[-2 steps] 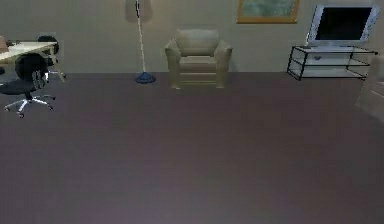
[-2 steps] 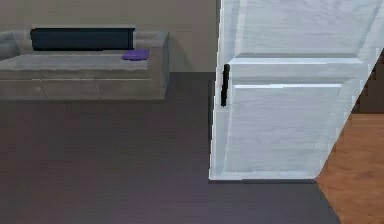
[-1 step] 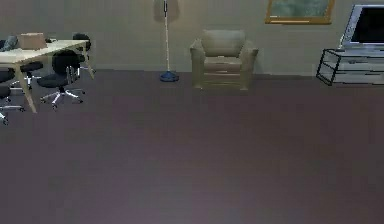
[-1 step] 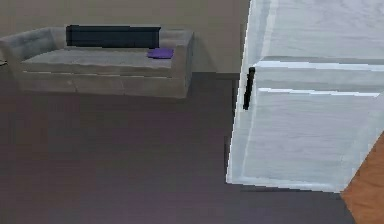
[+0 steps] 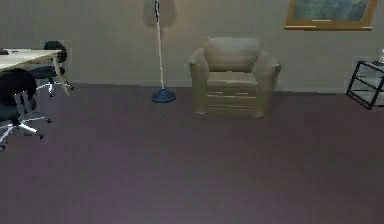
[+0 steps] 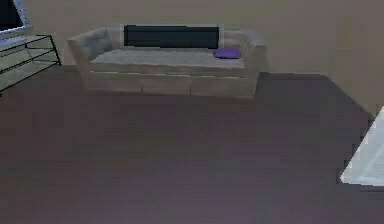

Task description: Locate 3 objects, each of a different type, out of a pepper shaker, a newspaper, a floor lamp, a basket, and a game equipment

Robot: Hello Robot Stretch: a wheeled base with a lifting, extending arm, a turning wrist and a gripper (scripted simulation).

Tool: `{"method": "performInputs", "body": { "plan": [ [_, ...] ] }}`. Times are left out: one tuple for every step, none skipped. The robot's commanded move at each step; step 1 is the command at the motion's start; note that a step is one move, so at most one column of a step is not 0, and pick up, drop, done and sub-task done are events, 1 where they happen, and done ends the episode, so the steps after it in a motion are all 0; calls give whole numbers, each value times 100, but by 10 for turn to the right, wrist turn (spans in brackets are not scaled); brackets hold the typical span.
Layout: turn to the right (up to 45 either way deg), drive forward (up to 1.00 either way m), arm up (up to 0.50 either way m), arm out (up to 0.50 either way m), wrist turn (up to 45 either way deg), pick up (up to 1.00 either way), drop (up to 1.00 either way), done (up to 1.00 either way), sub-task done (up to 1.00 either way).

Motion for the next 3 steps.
{"method": "performInputs", "body": {
  "plan": [
    [0, 100, 0, 0, 0, 0, 0, 0, 0],
    [0, 100, 0, 0, 0, 0, 0, 0, 0],
    [90, 0, 0, 0, 0, 0, 0, 0, 0]
  ]
}}
